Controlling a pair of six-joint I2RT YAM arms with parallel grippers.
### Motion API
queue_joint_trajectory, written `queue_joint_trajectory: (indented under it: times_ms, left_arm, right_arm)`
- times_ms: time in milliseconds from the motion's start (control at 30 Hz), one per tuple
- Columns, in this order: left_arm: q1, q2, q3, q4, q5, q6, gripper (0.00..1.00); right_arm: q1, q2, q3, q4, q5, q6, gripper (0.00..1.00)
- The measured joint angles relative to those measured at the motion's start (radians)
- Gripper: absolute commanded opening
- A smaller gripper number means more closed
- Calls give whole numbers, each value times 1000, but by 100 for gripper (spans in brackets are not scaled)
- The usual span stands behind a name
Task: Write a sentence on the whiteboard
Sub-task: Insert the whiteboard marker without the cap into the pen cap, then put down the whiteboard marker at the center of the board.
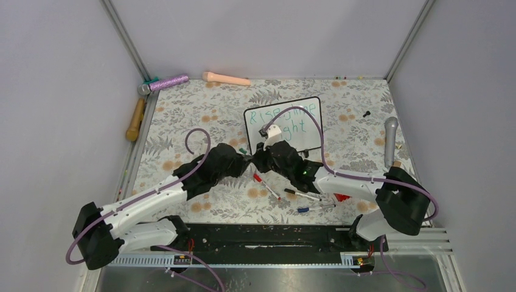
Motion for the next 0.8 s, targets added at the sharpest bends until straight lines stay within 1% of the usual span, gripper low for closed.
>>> queue_joint_trajectory:
  times_ms: [33, 100, 167, 200, 267, 333, 433, 500, 600, 667, 733, 767, 800]
  left_arm:
    - [-15, -16, 1, 13, 39, 5, 7]
    - [-32, -56, 1, 23, 111, 41, 26]
    - [-15, -84, 9, 13, 171, 97, 45]
    - [-2, -92, 22, -9, 194, 129, 51]
    - [35, -103, 56, -56, 217, 194, 55]
    - [79, -124, 86, -104, 224, 260, 62]
    - [137, -176, 107, -159, 222, 354, 65]
    - [171, -208, 109, -185, 219, 421, 67]
    - [208, -224, 109, -210, 213, 538, 73]
    - [218, -223, 103, -205, 208, 612, 80]
    - [222, -230, 70, -174, 200, 697, 96]
    - [222, -235, 46, -153, 196, 734, 98]
    - [222, -241, 21, -135, 193, 765, 99]
  right_arm:
    - [-3, 0, -4, -21, 0, 2, 0]
    - [-8, -4, -8, -19, -10, 11, 0]
    - [-15, -29, -16, -9, -30, 34, 0]
    - [-20, -48, -26, -2, -47, 48, 0]
    - [-38, -94, -58, 14, -75, 78, 0]
    - [-60, -137, -95, 17, -99, 110, 0]
    - [-89, -188, -146, -3, -130, 157, 0]
    - [-105, -218, -175, -43, -150, 185, 0]
    - [-137, -253, -195, -134, -191, 226, 0]
    - [-166, -262, -199, -190, -220, 247, 0]
    - [-201, -266, -208, -227, -255, 268, 2]
    - [-219, -269, -217, -240, -267, 277, 4]
    - [-240, -272, -230, -251, -282, 288, 7]
